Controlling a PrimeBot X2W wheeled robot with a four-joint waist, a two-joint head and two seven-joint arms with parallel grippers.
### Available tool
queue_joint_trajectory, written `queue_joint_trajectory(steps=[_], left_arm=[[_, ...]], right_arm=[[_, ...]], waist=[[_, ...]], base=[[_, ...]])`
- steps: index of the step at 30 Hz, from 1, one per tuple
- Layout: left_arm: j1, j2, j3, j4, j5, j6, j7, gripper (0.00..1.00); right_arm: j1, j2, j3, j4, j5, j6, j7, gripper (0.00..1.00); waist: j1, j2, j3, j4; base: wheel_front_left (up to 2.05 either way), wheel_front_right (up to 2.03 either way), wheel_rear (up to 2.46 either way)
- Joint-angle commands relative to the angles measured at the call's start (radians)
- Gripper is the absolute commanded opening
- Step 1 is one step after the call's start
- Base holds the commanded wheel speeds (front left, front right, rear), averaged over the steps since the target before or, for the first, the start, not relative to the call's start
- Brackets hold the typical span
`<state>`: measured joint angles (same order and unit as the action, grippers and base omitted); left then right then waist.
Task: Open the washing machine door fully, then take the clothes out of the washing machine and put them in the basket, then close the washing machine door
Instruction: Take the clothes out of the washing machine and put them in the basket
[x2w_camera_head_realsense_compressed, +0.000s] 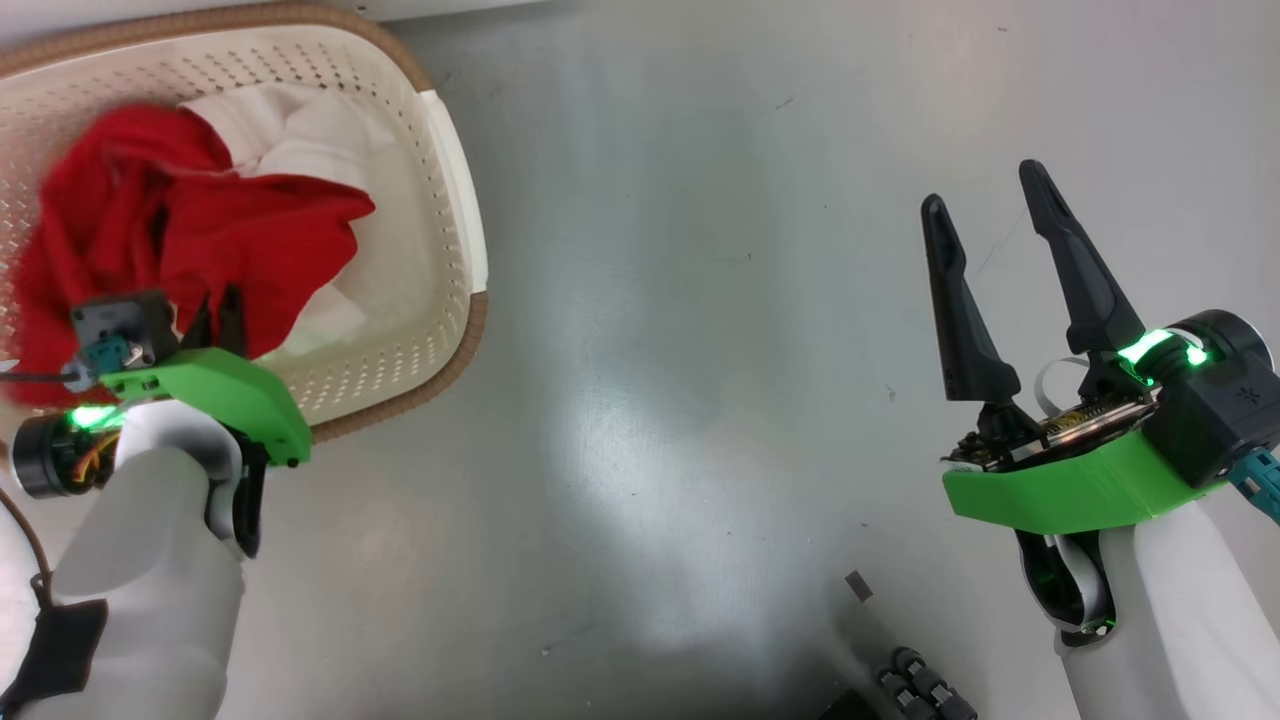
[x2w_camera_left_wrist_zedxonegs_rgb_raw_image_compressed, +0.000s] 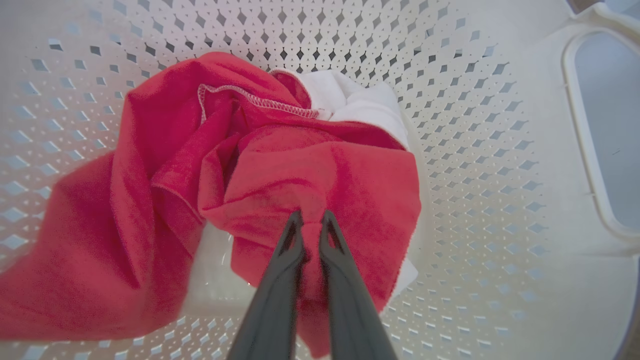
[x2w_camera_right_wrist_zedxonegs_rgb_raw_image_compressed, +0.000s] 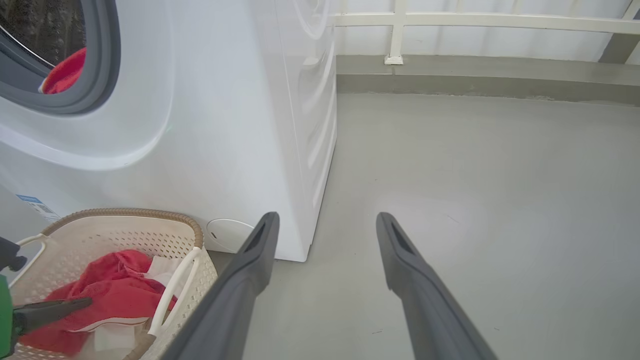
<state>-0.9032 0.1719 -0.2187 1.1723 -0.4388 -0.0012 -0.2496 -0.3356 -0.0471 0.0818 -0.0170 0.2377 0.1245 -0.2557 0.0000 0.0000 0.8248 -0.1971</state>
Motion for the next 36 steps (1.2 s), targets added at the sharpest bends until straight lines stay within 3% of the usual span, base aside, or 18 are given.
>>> queue_joint_trajectory(steps=[1, 2, 3, 5, 6, 24, 36], left_arm=[[0.024, 0.037, 0.021, -0.010, 0.020, 0.014, -0.012, 0.00], [0.024, 0.037, 0.024, -0.013, 0.022, 0.016, -0.012, 0.00], [0.025, 0.037, 0.027, -0.016, 0.023, 0.017, -0.012, 0.23], [0.026, 0.036, 0.031, -0.023, 0.028, 0.021, -0.012, 0.56], [0.026, 0.035, 0.034, -0.024, 0.030, 0.022, -0.012, 0.98], [0.075, 0.018, 0.041, -0.075, 0.057, 0.009, -0.012, 1.00], [0.202, -0.004, 0.098, -0.338, 0.063, 0.004, -0.012, 1.00]], right_arm=[[0.011, -0.003, 0.024, -0.018, 0.011, 0.006, -0.006, 1.00], [0.011, -0.003, 0.023, -0.018, 0.012, 0.006, -0.006, 1.00], [0.011, -0.003, 0.023, -0.017, 0.012, 0.006, -0.006, 1.00], [0.012, -0.003, 0.022, -0.016, 0.013, 0.006, -0.006, 1.00], [0.012, -0.003, 0.021, -0.015, 0.013, 0.006, -0.006, 1.00], [0.033, -0.003, 0.015, 0.002, 0.019, 0.006, -0.006, 1.00], [0.070, -0.003, -0.009, 0.003, 0.003, 0.006, -0.006, 1.00]], waist=[[0.0000, 0.0000, 0.000, -0.001], [0.0000, 0.0000, 0.000, -0.001], [0.0000, 0.0000, 0.000, -0.001], [0.0000, 0.0000, -0.002, 0.001], [0.0000, 0.0000, -0.003, 0.001], [0.0000, 0.0000, -0.085, 0.037], [0.0000, 0.0000, -0.176, 0.064]], base=[[0.00, 0.00, 0.00], [0.00, 0.00, 0.00], [0.00, 0.00, 0.00], [0.00, 0.00, 0.00], [0.00, 0.00, 0.00], [0.00, 0.00, 0.00], [0.00, 0.00, 0.00]])
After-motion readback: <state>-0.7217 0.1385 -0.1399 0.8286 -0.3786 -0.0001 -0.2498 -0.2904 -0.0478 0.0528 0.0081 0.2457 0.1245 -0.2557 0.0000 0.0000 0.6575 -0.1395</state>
